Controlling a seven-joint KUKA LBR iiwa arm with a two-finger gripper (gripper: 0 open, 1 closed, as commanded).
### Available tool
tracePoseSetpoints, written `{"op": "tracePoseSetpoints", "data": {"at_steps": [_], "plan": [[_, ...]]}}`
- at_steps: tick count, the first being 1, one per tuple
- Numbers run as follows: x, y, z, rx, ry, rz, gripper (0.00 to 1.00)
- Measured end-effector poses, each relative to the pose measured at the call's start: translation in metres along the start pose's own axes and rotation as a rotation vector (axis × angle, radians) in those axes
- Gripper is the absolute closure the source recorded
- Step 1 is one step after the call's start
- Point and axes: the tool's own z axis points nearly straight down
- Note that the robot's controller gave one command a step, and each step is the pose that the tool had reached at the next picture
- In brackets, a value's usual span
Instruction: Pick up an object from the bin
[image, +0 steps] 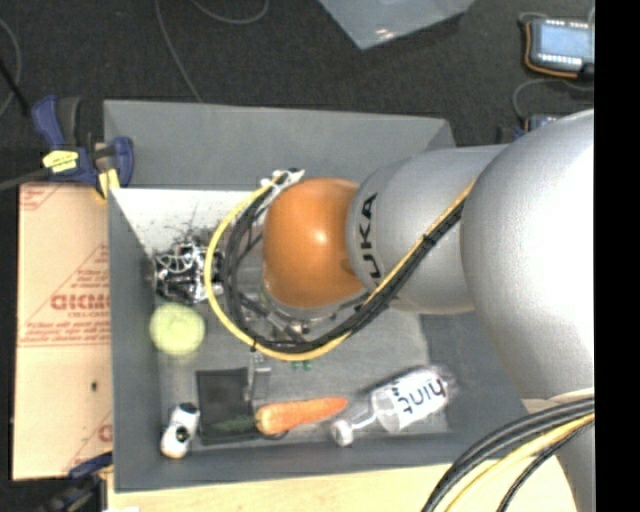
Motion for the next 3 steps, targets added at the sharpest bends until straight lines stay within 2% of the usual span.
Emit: {"op": "tracePoseSetpoints", "data": {"at_steps": [1, 2, 3], "plan": [[0.016, 0.026, 0.050, -0.001, -0.001, -0.018, 1.00], [0.016, 0.026, 0.050, -0.001, -0.001, -0.017, 1.00], [0.021, 0.024, 0.010, 0.001, 0.007, -0.010, 1.00]]}}
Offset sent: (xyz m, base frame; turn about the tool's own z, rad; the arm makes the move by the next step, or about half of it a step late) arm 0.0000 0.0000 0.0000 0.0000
